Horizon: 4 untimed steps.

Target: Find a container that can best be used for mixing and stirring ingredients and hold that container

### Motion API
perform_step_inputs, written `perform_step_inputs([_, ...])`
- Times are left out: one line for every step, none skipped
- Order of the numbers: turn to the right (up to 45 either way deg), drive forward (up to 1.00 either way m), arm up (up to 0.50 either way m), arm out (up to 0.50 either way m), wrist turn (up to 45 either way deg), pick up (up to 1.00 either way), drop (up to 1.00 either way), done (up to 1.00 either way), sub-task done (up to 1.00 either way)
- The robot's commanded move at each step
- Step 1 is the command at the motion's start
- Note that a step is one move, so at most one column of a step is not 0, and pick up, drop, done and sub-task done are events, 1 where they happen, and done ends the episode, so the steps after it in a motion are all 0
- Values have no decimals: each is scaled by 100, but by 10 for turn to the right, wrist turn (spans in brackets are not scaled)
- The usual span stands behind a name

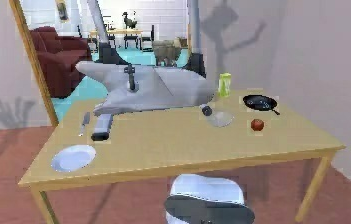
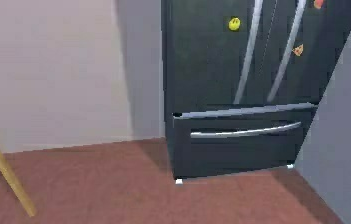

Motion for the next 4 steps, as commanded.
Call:
perform_step_inputs([-450,0,0,0,0,0,0,0,0])
perform_step_inputs([-270,0,0,0,0,0,0,0,0])
perform_step_inputs([450,0,0,0,0,0,0,0,0])
perform_step_inputs([450,0,0,0,0,0,0,0,0])
